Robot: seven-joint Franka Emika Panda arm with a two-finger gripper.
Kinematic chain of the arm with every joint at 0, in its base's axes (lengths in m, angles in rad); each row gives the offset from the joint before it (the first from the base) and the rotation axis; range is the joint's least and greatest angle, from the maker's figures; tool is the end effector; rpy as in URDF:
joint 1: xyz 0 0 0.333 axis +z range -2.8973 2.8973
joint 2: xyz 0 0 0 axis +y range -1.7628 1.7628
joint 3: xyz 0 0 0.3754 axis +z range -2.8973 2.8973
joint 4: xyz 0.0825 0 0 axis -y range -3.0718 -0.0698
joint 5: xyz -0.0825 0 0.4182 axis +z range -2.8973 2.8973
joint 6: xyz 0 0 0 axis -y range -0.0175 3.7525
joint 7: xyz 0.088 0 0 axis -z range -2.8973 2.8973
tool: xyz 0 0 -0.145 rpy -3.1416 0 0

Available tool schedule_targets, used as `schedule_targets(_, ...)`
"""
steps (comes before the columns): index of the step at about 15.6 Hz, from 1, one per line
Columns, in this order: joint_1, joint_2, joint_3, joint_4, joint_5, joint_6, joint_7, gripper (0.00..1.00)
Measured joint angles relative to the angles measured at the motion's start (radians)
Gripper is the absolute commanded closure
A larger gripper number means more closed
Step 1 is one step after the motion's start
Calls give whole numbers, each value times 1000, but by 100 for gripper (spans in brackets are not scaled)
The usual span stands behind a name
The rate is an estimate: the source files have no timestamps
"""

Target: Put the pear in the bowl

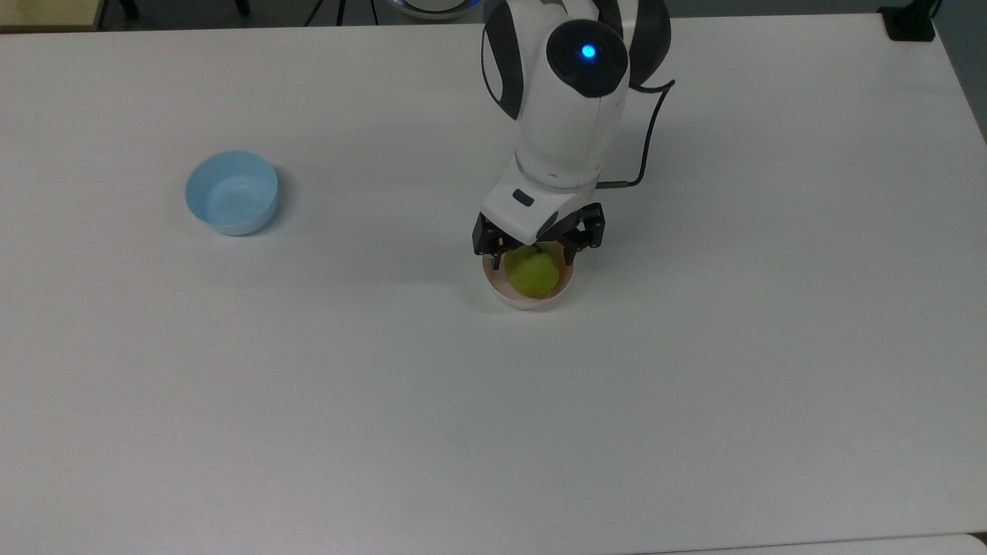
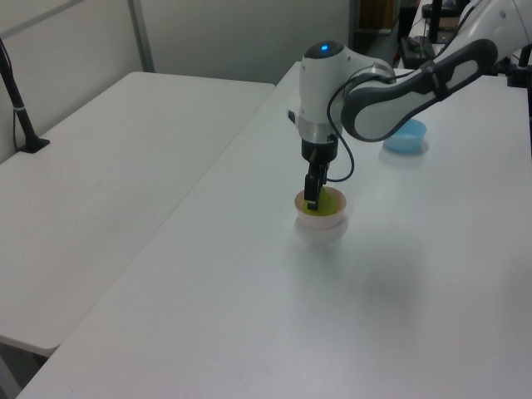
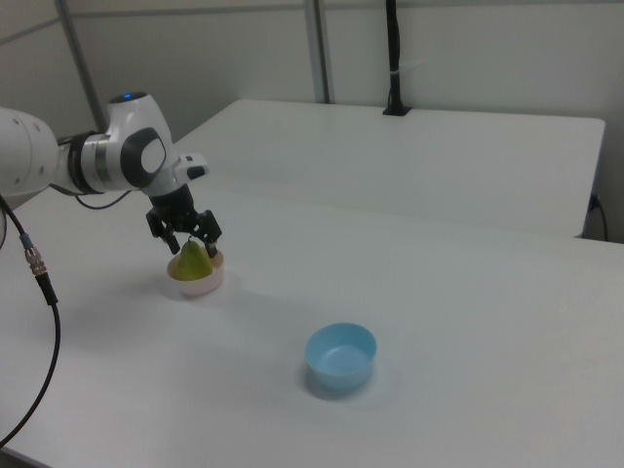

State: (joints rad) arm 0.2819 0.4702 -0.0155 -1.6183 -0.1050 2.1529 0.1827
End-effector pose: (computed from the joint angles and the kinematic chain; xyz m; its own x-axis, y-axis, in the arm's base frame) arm 0.7206 0.1902 0.3564 0.9866 0.1430 0.0782 0.1363 -0.9870 0.0853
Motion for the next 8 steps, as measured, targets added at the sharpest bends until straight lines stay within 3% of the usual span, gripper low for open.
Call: schedule_targets(8, -60, -215, -13, 13, 6, -248, -69, 0)
